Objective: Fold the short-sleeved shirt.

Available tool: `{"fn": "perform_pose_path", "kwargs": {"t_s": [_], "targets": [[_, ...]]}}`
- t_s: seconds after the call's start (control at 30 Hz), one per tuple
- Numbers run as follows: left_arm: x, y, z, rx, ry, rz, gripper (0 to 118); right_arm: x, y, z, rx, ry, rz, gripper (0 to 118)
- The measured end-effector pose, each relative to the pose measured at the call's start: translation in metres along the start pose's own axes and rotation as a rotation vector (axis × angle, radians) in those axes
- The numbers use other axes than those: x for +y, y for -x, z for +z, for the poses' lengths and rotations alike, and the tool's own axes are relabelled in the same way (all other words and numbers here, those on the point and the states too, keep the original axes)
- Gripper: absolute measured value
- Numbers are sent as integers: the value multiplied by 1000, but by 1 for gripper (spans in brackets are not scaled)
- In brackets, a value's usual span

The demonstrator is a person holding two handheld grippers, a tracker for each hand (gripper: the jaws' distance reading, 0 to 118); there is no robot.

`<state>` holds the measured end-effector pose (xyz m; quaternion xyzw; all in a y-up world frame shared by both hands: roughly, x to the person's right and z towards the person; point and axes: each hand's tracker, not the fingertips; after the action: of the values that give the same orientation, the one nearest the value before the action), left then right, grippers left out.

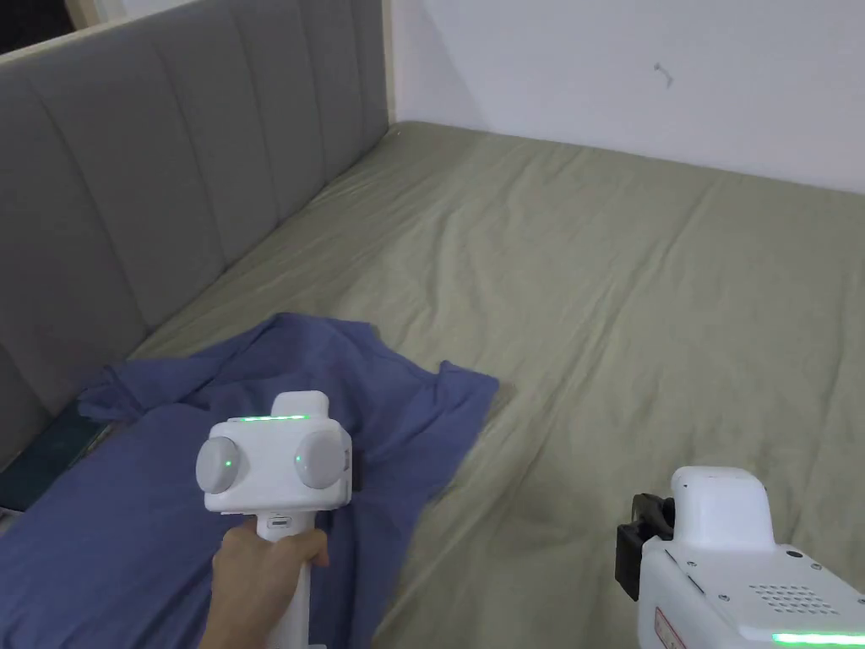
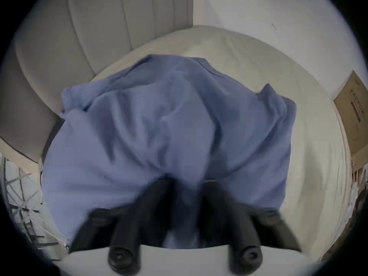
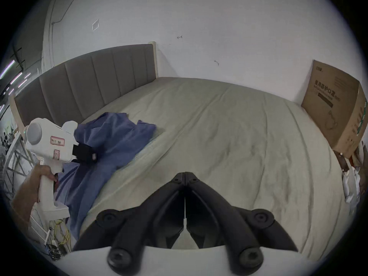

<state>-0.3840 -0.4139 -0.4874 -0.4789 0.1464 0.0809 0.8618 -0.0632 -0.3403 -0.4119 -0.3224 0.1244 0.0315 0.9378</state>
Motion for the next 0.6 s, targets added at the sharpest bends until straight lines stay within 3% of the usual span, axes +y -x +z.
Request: {"fn": "perform_pose_path", "kwargs": {"t_s": [0.23,0.37,0.47,0.6], "targets": [[8,11,17,-77,37,49,5,-5,-13,11,-5,18,-47,0],[13,3,61,-212,20,131,5,-2,-33,20,-4,12,-151,0],[19,-18,100,-234,-24,87,5,0,-48,32,-28,-1,-167,0],[40,-55,132,-391,-81,98,5,2,-77,54,-74,-41,-231,0]]}}
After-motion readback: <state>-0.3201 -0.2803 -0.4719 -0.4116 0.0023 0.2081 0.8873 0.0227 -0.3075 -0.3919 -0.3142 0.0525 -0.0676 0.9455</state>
